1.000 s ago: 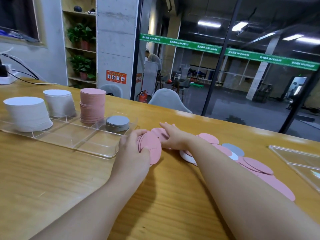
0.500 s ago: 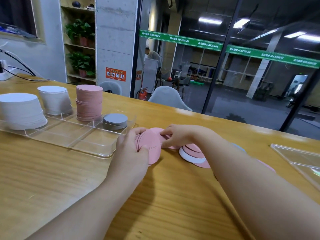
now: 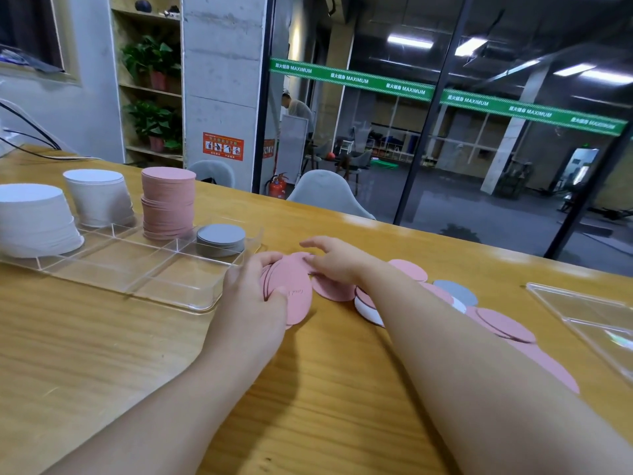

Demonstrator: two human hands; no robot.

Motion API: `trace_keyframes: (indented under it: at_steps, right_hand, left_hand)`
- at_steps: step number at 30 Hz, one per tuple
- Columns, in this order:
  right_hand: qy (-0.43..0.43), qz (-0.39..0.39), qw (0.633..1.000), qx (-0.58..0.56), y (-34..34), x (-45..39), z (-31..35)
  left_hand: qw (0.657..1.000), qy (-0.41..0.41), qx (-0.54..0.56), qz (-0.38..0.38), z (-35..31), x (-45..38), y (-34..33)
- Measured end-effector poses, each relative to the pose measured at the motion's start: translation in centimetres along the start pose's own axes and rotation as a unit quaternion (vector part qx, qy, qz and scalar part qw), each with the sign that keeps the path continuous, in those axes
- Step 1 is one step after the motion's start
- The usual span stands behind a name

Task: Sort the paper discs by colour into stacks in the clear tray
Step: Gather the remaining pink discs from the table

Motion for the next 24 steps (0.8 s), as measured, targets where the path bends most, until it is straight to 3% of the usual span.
trace_keyframes:
  at_steps: [8,16,24]
  right_hand:
    - [-0.024,0.048,0.996,0.070,-0.1,-1.4,-0.3]
    - [0.010,-0.097,0.995,-0.006,1.7,0.0,0.6]
    - [-0.028,0.073,0.994,0.075,2.2,4.7,-0.8]
  left_hand:
    - [1.000,-0.003,0.009,0.010,0.1,0.0,-0.2]
    - [1.000,-0.003,-0.002,0.003,0.0,0.0,-0.1]
    - [1.000,0.011,0.009,0.003,-0.1,-0.1,-0.2]
Point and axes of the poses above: each hand's wrist, its own x-axis away from the middle knuckle, its own y-axis out of the back of the hand, z = x × y, the point moved 2 cm from there along -x, towards the middle knuckle, and after that the axes turned 8 degrees about y, right-handed, at the moved point
